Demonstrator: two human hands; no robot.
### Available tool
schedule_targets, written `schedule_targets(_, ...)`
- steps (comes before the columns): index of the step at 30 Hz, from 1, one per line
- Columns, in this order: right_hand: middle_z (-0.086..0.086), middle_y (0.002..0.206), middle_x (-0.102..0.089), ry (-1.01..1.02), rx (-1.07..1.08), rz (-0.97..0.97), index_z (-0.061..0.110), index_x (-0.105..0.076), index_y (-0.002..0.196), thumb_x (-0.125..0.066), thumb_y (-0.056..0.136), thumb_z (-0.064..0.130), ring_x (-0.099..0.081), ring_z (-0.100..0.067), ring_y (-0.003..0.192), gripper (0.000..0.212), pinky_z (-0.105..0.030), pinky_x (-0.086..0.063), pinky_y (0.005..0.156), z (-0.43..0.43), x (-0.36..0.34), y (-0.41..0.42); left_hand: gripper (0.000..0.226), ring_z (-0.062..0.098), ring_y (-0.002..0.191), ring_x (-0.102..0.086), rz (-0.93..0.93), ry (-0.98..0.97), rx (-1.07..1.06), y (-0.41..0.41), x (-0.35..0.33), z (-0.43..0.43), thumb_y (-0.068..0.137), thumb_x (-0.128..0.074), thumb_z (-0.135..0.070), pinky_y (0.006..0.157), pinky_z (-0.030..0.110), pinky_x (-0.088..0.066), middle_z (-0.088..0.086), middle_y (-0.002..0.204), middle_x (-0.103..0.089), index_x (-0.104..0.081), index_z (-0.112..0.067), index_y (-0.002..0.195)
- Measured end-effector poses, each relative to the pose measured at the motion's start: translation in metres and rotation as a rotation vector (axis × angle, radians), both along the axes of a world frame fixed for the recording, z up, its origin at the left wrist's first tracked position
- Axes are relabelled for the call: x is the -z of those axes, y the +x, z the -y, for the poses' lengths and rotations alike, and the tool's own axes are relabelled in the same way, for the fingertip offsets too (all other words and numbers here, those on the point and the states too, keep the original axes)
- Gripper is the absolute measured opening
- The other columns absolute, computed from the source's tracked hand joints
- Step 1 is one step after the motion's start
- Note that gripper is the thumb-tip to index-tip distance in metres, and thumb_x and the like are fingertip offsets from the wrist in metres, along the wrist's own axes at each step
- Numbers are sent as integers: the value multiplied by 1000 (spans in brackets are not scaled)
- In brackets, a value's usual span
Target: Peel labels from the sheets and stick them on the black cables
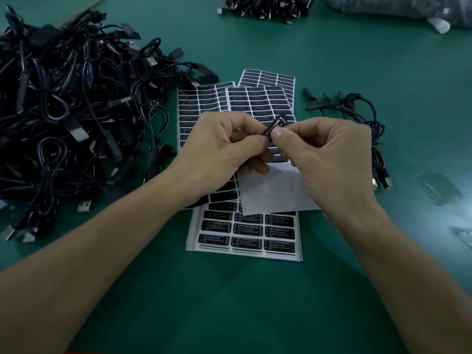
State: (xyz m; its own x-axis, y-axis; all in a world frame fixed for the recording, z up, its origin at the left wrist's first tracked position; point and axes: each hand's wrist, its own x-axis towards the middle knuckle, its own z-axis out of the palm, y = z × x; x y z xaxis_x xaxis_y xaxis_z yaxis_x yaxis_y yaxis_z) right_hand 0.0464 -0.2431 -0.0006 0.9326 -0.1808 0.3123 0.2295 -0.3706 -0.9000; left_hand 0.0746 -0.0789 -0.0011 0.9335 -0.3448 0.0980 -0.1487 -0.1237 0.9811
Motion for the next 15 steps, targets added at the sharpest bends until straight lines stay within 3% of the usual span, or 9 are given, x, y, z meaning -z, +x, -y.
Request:
schedule_targets(6, 13, 70, -72, -4, 54, 19, 23, -71, 79, -82, 81, 31, -69, -3, 64, 14, -15, -51, 61, -1, 0, -2, 14, 15, 62, -72, -2, 3, 8, -1, -1, 0, 96, -64, -6, 58, 23, -55, 4, 74, -76, -72, -15, 89)
schedule_targets(10, 7, 79, -75, 68, 50, -20, 27, -64, 99, -84, 79, 34, -73, -8, 74, 30, -28, -58, 71, 2, 2, 1, 17, 13, 61, -71, 1, 6, 14, -1, -2, -1, 96, -63, -6, 58, 22, -54, 1, 71, -75, -71, -17, 88)
schedule_targets(12, 6, 82, -76, 88, 3, -17, 26, -68, 102, -82, 82, 29, -73, -9, 77, 25, -27, -58, 73, 1, 4, 2, 17, 12, 60, -71, -2, 13, 15, -1, -3, -1, 97, -62, -6, 58, 23, -54, 0, 70, -74, -71, -17, 88)
schedule_targets(15, 8, 75, -74, 115, -40, 3, 25, -74, 90, -75, 88, 25, -68, -6, 68, 3, -21, -53, 66, 0, 4, 4, 18, 11, 58, -69, 3, 30, 26, -1, -3, -1, 96, -62, -4, 57, 21, -54, -1, 67, -73, -71, -16, 87)
